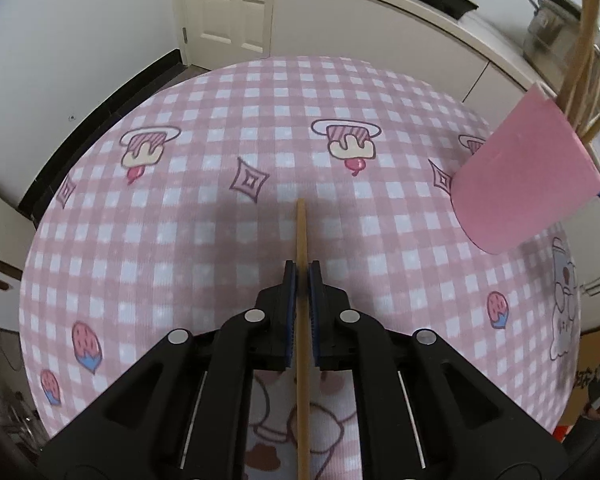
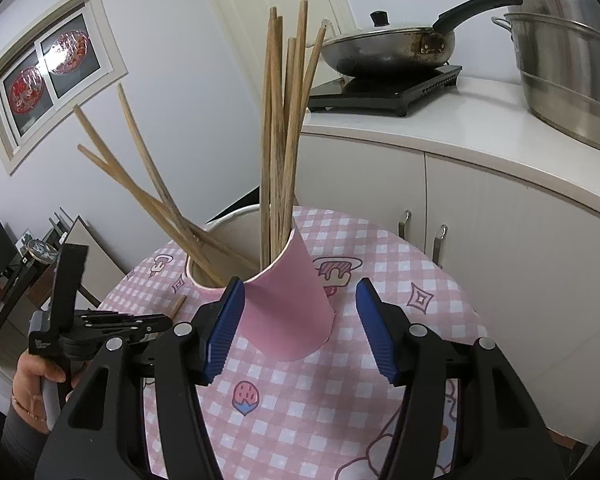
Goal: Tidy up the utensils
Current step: 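Raise the held chopstick upright with the left tool above the pink cup, then lower the held chopstick into the pink cup with the left tool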
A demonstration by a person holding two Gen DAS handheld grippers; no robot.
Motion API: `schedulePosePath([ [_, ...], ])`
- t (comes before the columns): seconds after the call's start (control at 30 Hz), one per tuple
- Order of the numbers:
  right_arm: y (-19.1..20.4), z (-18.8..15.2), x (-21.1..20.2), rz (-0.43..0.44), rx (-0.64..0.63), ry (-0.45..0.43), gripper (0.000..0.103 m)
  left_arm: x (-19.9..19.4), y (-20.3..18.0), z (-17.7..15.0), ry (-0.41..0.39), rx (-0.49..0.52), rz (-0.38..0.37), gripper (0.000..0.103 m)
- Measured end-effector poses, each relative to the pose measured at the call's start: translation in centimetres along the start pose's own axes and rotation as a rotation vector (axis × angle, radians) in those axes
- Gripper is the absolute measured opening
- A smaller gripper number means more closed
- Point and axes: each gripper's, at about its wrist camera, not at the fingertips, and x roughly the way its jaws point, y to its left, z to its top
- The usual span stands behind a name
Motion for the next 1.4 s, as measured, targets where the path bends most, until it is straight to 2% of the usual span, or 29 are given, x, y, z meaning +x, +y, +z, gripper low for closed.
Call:
schedulePosePath([
  [0.03, -0.1, 0.1, 0.0, 0.001, 0.002, -0.003, 0.055, 0.2, -0.1, 0.4, 0.009, 0.003, -0.007, 0.016],
  [0.17, -0.2, 0.3, -0.1, 0.003, 0.008, -0.009, 0.055, 1.0, -0.9, 2.1, 0.034, 0.033, 0.017, 0.017],
  [0.2, -0.1, 0.3, -0.2, 0.002, 0.008, -0.01, 0.055, 1.2, -1.2, 2.3, 0.035, 0.049, 0.03, 0.017],
  [0.23, -0.1, 0.3, -0.2, 0.003, 0.006, -0.01, 0.055, 1.3, -1.5, 2.7, 0.031, 0.062, 0.039, 0.008],
  [0.3, 0.0, 0.3, -0.2, 0.003, 0.003, -0.009, 0.055, 1.3, -2.1, 3.2, 0.011, 0.078, 0.047, 0.006],
  [0.53, 0.3, 0.5, -0.7, 0.007, -0.001, -0.017, 0.055, -4.0, -2.9, 3.9, -0.152, 0.078, -0.004, 0.005],
  [0.73, 0.6, 0.6, -1.4, 0.002, -0.002, -0.03, 0.055, -11.2, -3.3, 2.3, -0.338, 0.075, -0.09, 0.005],
  [0.87, 1.0, 0.5, -1.6, -0.003, -0.009, -0.029, 0.055, -15.5, -4.4, 1.0, -0.459, 0.106, -0.115, 0.005],
  [1.1, 1.1, 0.5, -2.0, -0.012, -0.008, -0.029, 0.055, -20.3, -6.1, -0.7, -0.6, 0.122, -0.191, 0.005],
  [1.3, 0.8, 0.7, -2.7, -0.021, -0.003, -0.043, 0.055, -24.9, -8.3, -0.6, -0.746, 0.125, -0.24, 0.005],
  [1.4, 0.7, 0.7, -2.6, -0.031, -0.004, -0.047, 0.055, -26.0, -9.9, 0.0, -0.804, 0.146, -0.222, 0.005],
])
